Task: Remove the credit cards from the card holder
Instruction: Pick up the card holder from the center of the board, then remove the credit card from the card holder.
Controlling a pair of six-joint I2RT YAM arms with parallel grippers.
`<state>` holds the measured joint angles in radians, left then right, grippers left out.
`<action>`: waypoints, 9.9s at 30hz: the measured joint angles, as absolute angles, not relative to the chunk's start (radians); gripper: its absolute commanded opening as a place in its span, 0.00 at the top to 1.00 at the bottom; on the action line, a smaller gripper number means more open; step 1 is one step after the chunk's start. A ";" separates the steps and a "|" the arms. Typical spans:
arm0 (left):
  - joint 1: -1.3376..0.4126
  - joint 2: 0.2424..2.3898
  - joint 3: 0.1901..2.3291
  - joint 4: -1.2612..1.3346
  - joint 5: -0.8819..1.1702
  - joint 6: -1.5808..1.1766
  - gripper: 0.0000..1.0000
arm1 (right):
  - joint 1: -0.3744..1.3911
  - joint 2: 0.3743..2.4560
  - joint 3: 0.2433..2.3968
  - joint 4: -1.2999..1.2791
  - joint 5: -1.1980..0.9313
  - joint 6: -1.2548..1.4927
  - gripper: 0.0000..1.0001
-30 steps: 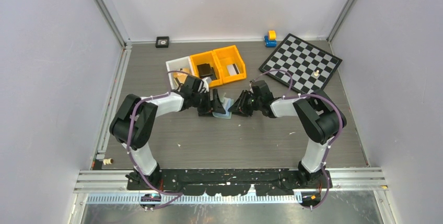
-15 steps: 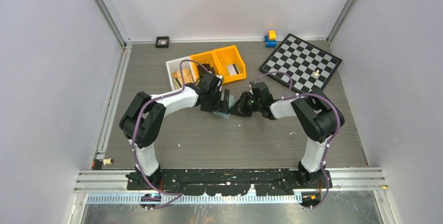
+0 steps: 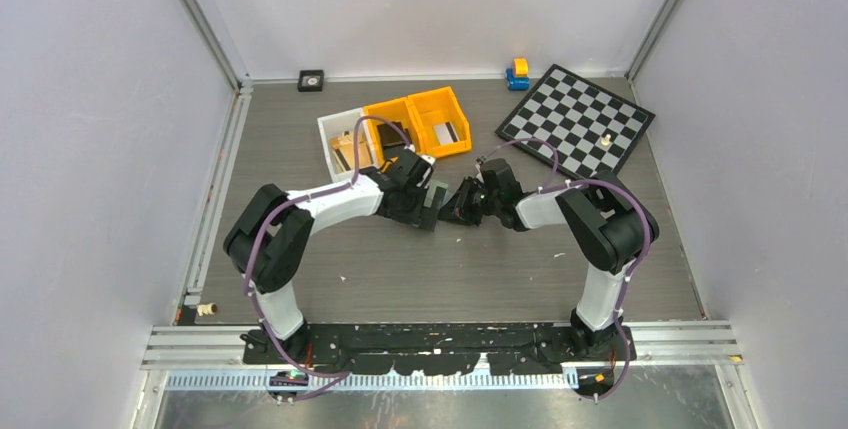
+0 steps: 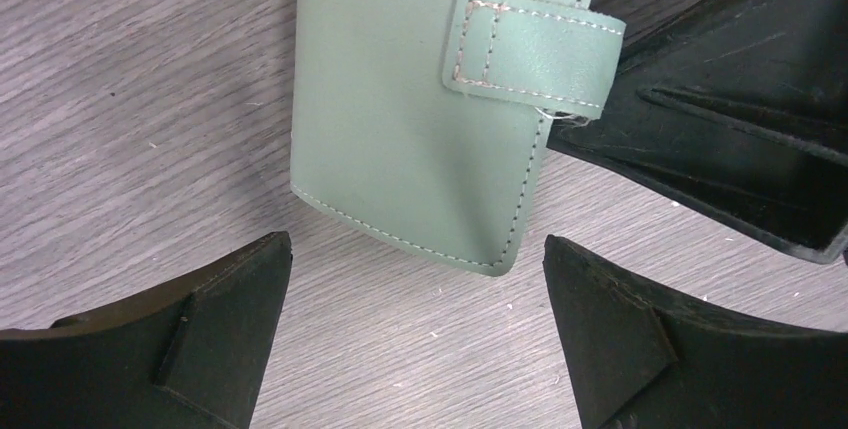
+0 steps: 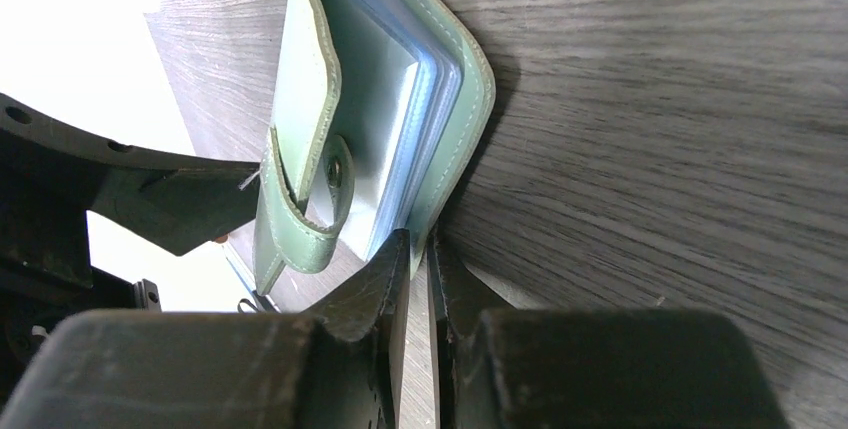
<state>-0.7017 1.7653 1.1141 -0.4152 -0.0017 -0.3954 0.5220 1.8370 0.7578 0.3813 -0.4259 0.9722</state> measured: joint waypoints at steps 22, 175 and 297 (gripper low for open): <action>-0.791 1.801 1.252 -0.476 -0.150 -0.200 0.00 | 0.506 1.742 0.695 0.391 -0.359 0.971 0.61; -0.453 1.355 0.750 -0.124 0.161 -0.587 0.00 | 0.767 1.304 0.714 -0.035 0.205 0.658 1.00; -0.518 1.238 0.551 0.453 0.323 -0.727 0.00 | 0.578 1.117 0.564 0.336 -0.068 0.788 1.00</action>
